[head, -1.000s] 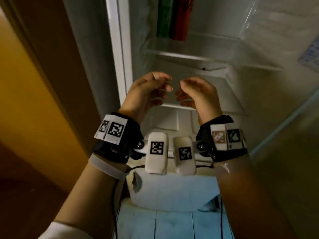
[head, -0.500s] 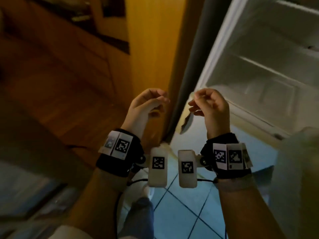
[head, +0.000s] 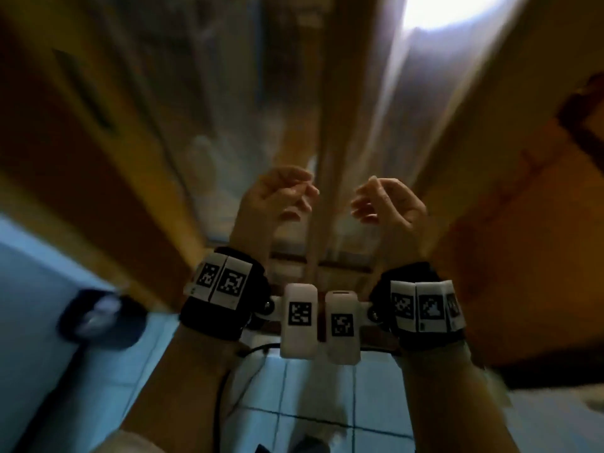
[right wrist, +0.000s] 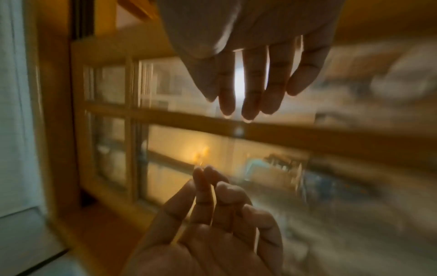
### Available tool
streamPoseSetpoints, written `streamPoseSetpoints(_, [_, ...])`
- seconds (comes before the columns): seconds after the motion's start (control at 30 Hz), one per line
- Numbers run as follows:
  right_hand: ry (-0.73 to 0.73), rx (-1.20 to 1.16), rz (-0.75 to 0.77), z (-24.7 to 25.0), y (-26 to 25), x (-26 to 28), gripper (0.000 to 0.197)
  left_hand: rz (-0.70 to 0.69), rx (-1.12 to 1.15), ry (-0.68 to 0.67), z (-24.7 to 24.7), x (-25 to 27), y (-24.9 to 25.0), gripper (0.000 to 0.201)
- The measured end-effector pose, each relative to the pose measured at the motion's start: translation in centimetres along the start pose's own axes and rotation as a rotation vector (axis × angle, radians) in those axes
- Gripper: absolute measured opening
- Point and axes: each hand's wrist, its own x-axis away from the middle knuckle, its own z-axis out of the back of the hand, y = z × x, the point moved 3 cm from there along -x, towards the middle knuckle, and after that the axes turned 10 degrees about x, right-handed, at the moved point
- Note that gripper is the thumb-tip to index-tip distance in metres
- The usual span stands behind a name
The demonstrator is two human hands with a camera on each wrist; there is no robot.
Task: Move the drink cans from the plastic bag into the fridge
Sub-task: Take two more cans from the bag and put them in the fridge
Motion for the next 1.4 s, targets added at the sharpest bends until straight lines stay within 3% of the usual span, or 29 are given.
streamPoseSetpoints(0.13, [-0.291, -0.122, 0.006, -18.4, -2.2, 3.0, 0.022, -0.139, -0.083, 0.330, 16.5, 6.0, 8.1, 0.021])
streamPoseSetpoints(0.27, [-0.606, -0.133, 0.007, -36.1, -5.2, 10.3, 0.027, -0.243, -0.202, 0.574, 31.7, 15.4, 15.9, 0.019])
streamPoseSetpoints(0.47, [-0.941, -0.155, 0.058, -55.3, -9.7, 21.1, 0.024, -0.340, -0.290, 0.964, 45.6, 29.2, 23.7, 0.013])
streamPoseSetpoints(0.57, [-1.089, -0.200, 0.056, -62.3, -10.3, 25.2, 0.026, -0.391, -0.268, 1.136, 50.6, 34.4, 25.3, 0.013])
streamPoseSetpoints(0.73, [-1.240, -0.212, 0.019, -71.6, -10.1, 28.9, 0.018, -0.419, -0.233, 1.296, 56.9, 37.8, 26.7, 0.014])
streamPoseSetpoints(1.0, [-1.453, -0.117, -0.007, -88.1, -8.9, 29.8, 0.016, -0.487, -0.178, 1.614, 70.4, 36.9, 29.6, 0.024])
streamPoseSetpoints(1.1, [-1.501, -0.044, -0.041, -94.3, -7.9, 29.7, 0.012, -0.478, -0.124, 1.685, 75.1, 36.5, 29.7, 0.042])
streamPoseSetpoints(1.23, [-1.552, 0.127, -0.091, -100.6, -5.7, 30.6, 0.055, -0.374, -0.068, 1.849, 79.7, 36.9, 28.3, 0.071])
streamPoseSetpoints(1.33, [-1.619, 0.196, -0.106, -103.5, -3.6, 32.1, 0.083, -0.293, -0.031, 1.835, 82.0, 36.6, 27.0, 0.076])
streamPoseSetpoints(1.4, [-1.647, 0.205, -0.128, -104.5, -2.7, 32.9, 0.087, -0.246, -0.070, 1.817, 83.1, 36.7, 26.2, 0.072])
